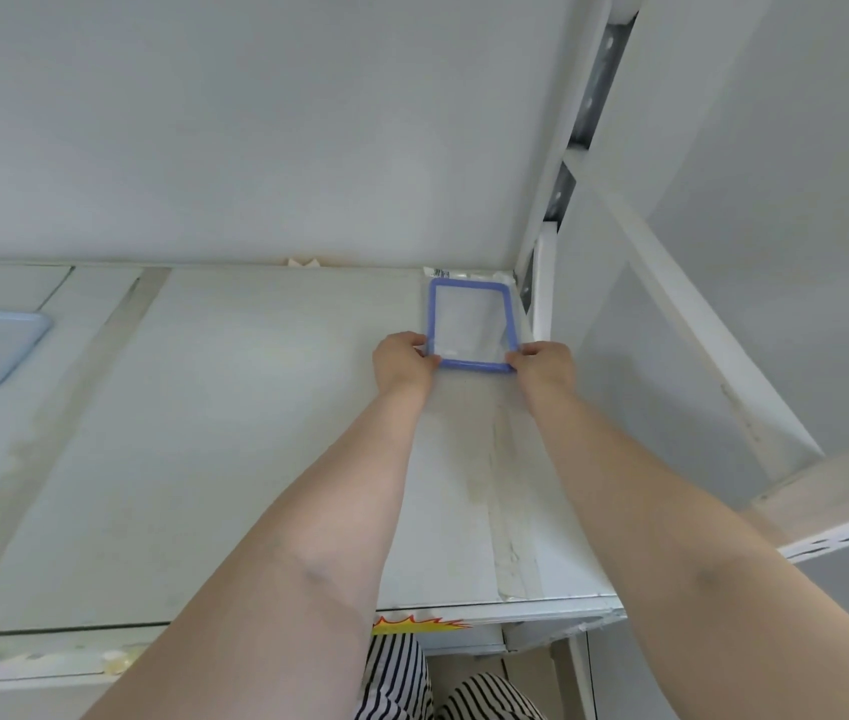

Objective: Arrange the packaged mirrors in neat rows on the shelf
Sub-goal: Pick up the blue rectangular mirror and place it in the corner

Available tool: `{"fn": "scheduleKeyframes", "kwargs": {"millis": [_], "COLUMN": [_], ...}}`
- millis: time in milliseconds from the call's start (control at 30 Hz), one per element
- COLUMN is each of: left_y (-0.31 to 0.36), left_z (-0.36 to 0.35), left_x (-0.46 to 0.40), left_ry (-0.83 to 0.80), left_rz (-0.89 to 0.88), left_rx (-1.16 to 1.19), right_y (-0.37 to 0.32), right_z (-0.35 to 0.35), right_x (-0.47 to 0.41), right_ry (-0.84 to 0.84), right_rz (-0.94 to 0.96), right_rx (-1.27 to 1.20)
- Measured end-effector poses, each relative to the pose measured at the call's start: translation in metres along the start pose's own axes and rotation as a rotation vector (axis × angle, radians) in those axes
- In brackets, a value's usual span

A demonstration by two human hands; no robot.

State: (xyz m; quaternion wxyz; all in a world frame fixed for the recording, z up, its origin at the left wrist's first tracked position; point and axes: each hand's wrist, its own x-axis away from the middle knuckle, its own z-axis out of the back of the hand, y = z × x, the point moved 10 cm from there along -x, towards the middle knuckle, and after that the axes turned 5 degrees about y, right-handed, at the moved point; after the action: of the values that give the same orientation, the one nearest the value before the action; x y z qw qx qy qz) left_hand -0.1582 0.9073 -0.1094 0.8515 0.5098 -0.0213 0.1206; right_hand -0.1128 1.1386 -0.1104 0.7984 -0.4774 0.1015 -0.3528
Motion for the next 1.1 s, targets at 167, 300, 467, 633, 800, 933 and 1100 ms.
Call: {"fn": "scheduleKeyframes", "kwargs": {"millis": [167,300,467,633,800,933,1100], "left_y": [0.006,0.014,0.032,0.033,0.001,-0.036,-0.085], "left_z": [0.005,0.019,0.058,0.123,0.196,0.260,0.354], "left_x": [0.000,0.011,0.043,0.087,0.123,0.144,0.167], "left_ry": [-0.006,-0.017,-0.075,-0.115,-0.097,-0.053,0.023], "left_rz": [0.000,0.003,-0.005,-0.023,-0.034,-0.012,0.009], "left_rx": [-0.080,-0.101,-0.145,-0.212,-0.301,-0.337,-0.347], "right_y": [-0.006,-0.015,-0.056,-0.095,-0.118,-0.133,-0.156], "right_z": [0.003,0.013,0.018,0.002,-0.030,-0.065,-0.119], "right_x": [0.006,0.022,0.069,0.140,0.209,0.270,0.359], "right_ry": [-0.030,-0.024,-0.105,-0.282,-0.435,-0.521,-0.604], "right_rz": [-0.033,-0.018,0.141,0.337,0.474,0.571,0.677], "right_rx": [0.151,0.248,0.213,0.276,0.374,0.393,0.395]}}
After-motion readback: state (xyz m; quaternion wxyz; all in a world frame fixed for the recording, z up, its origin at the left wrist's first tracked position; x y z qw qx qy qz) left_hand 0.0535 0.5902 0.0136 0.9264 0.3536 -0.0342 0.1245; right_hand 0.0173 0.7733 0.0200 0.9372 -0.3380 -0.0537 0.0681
